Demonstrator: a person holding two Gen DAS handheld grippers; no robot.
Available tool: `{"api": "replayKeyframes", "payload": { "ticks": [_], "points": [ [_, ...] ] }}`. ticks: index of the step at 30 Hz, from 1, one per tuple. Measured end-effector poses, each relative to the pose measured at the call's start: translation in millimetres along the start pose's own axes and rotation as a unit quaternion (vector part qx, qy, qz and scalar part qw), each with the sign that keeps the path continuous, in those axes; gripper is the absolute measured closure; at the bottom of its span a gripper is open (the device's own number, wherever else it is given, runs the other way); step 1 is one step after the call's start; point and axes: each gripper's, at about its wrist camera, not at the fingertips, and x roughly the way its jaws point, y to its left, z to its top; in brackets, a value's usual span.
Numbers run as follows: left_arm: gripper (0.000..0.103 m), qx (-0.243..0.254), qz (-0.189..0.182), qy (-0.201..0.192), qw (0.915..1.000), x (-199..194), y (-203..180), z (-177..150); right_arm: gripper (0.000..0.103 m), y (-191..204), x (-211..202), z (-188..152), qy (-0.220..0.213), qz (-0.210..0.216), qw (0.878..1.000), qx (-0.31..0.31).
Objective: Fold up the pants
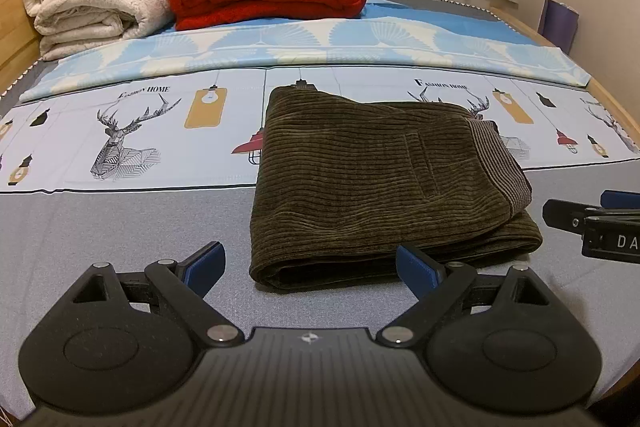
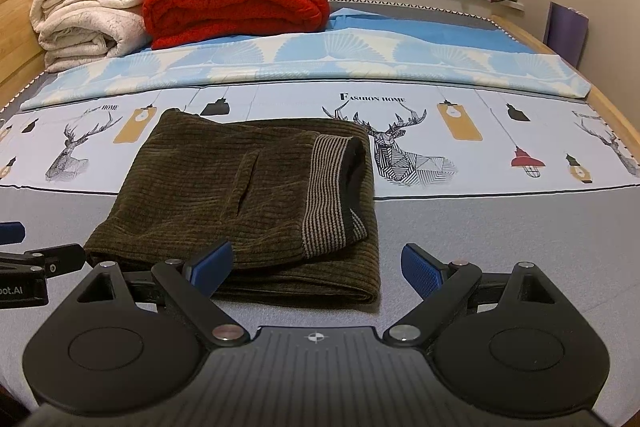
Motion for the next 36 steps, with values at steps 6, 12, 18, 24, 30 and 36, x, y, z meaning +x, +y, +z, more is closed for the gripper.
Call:
{"api": "replayKeyframes", "payload": {
  "ticks": [6,12,18,24,30,36],
  "points": [
    [0.008,0.000,0.000,0.000,1.0000,0.1,-0.1,0.0,0.011,-0.8,0.3,0.2,0.001,0.001,1.000,-0.001],
    [0.008,0.002,-0.001,0.000,1.0000,0.6,-0.9,-0.9,0.011,-0.8,0.9,-0.6,0.002,0.002,1.000,-0.001],
    [0.008,0.004,-0.002,0.000,1.0000,0.9,-1.1,-1.9,0.011,-0.5,0.8,-0.4,0.002,0.001,1.000,-0.001],
    [0.008,0.006,-0.004,0.000,1.0000,1.4,0.0,-1.7,0.011,-0.3,1.2,-1.2,0.003,0.002,1.000,-0.002],
    [0.008,0.007,-0.005,0.000,1.0000,1.6,0.5,-1.3,0.011,0.1,1.9,-1.7,0.003,0.002,1.000,-0.002],
    [0.008,0.009,-0.006,-0.001,0.9999,1.3,0.4,-1.4,0.011,0.2,1.8,-1.5,0.003,0.002,1.000,-0.001]
  ]
}}
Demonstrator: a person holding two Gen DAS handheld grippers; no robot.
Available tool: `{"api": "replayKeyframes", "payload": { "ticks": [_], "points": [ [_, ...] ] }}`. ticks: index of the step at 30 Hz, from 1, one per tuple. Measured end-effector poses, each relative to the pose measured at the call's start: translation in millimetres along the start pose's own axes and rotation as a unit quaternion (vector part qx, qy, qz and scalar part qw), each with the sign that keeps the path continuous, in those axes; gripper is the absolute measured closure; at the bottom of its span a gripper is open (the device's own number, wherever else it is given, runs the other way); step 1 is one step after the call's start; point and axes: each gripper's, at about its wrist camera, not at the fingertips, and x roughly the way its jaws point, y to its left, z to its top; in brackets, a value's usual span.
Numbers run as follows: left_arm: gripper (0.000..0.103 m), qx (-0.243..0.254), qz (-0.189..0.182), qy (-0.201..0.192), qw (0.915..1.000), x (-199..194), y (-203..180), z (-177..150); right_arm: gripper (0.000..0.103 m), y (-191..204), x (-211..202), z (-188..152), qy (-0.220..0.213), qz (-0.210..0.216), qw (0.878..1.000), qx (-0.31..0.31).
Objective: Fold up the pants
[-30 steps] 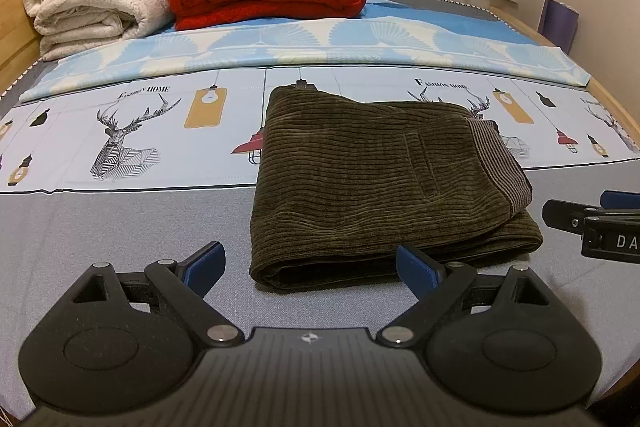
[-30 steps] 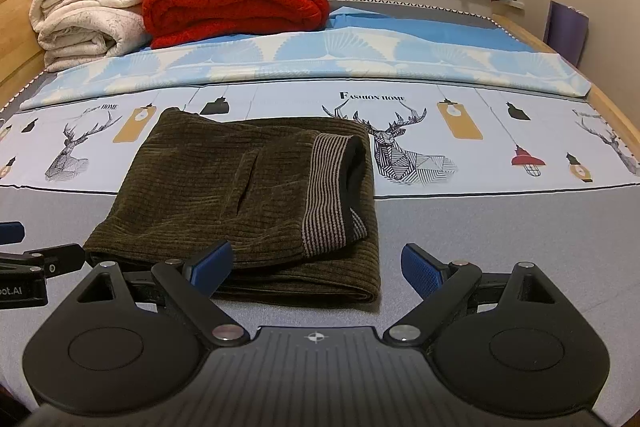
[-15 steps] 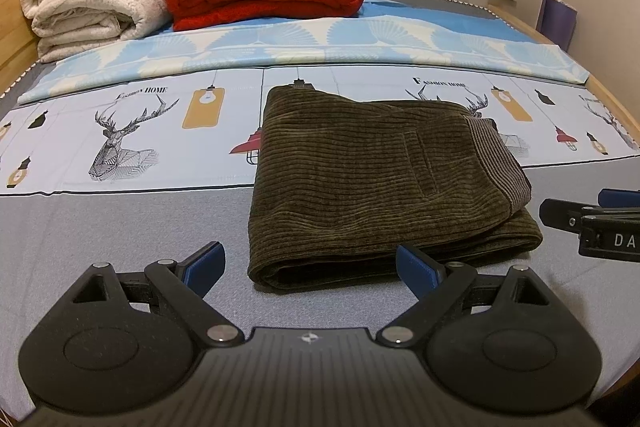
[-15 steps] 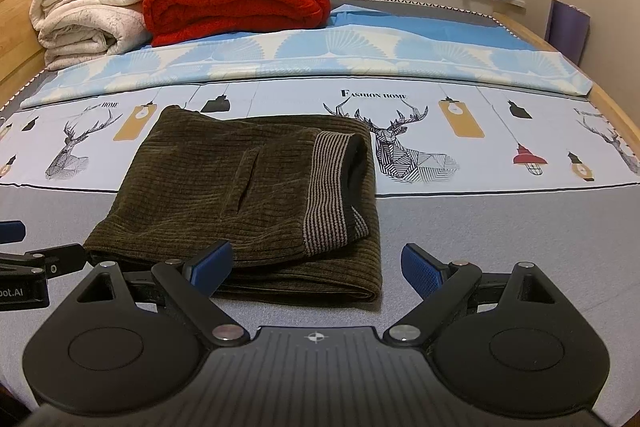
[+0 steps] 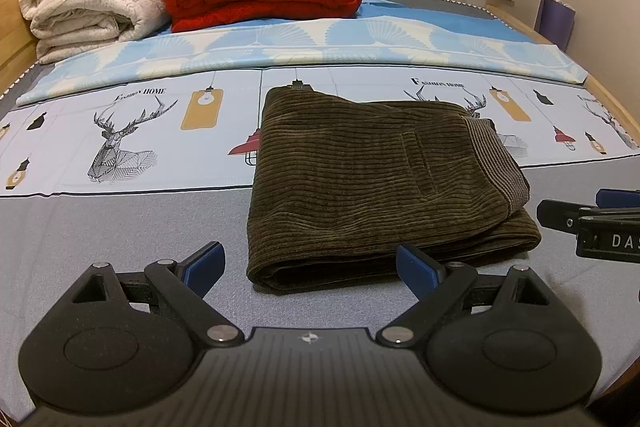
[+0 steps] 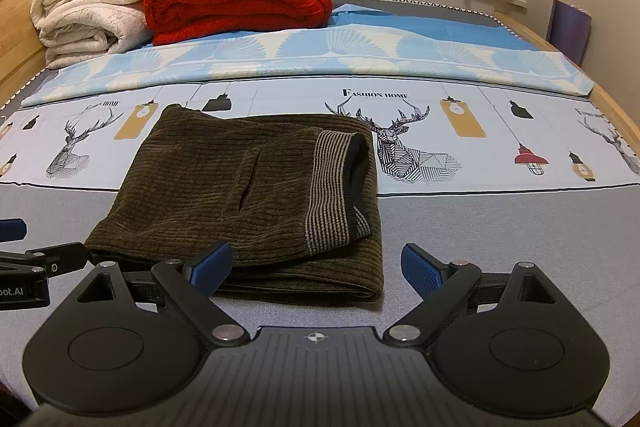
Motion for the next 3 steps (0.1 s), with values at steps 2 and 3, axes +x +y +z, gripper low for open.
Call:
{"api": "replayKeyframes", "payload": {
  "ticks": [2,3],
  "points": [
    [0.008,0.001,0.000,0.000,1.0000,-0.3,0.3,0.0,0.011,-0.2,0.0,0.4,0.000,0.000,1.000,0.000],
    [0.008,0.001,0.000,0.000,1.0000,-0.2,0.6,0.0,0.011,-0.3,-0.1,0.5,0.000,0.000,1.000,-0.001]
  ]
}}
